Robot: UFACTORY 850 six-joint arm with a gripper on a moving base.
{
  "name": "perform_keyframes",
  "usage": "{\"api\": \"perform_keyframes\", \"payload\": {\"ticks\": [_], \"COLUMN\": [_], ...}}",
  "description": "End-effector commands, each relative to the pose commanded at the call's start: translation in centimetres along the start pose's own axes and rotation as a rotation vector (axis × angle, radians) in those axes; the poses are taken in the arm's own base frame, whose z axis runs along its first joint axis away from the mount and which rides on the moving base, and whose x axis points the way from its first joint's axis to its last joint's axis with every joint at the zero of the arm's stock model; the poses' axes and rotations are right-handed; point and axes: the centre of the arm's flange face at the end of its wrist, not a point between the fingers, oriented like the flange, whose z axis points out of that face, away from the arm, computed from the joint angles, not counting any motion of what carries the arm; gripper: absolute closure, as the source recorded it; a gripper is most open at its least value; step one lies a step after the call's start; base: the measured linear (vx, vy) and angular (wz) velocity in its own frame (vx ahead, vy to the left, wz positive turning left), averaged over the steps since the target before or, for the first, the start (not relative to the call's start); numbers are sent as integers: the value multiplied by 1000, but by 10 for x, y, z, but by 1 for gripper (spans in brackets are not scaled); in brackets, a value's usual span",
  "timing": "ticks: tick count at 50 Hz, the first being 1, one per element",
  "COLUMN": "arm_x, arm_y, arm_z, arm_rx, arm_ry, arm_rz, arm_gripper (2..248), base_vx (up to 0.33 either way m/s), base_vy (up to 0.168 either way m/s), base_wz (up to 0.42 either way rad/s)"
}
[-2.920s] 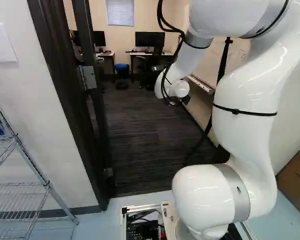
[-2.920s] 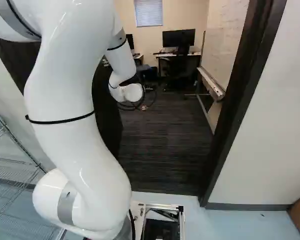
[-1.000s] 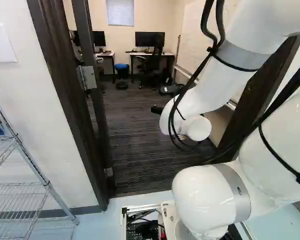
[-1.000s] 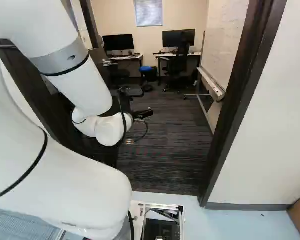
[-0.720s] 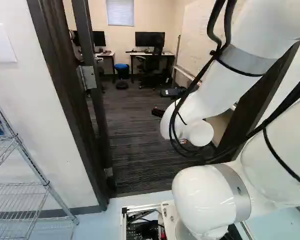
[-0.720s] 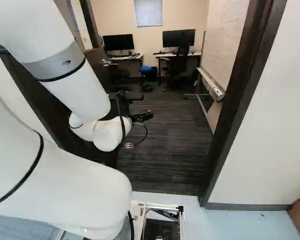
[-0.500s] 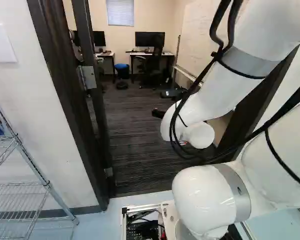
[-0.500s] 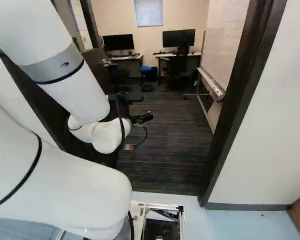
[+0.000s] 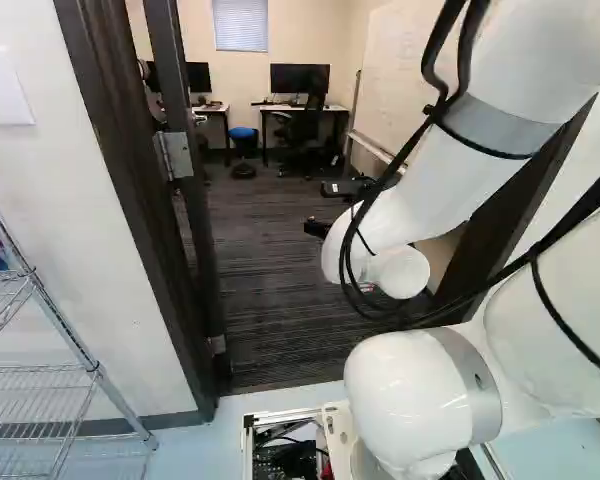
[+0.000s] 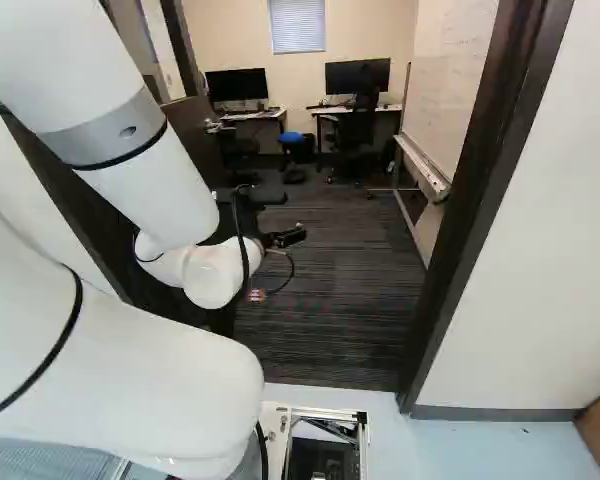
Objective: Open the door and move inside
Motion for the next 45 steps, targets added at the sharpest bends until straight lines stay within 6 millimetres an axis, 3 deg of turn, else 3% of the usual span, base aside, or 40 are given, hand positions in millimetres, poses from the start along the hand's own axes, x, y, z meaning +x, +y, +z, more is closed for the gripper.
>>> {"api": "perform_keyframes", "payload": {"ticks": [25,45], "arm_x": [0,0], "arm_y": [0,0], "arm_z": [0,0], "arm_rx": [0,0], "arm_ry": [0,0], "arm_rz": [0,0], "arm_gripper": [3,3], "base_vx": [15,177], "base_vy": [1,5], "base_wz": [0,-10]}}
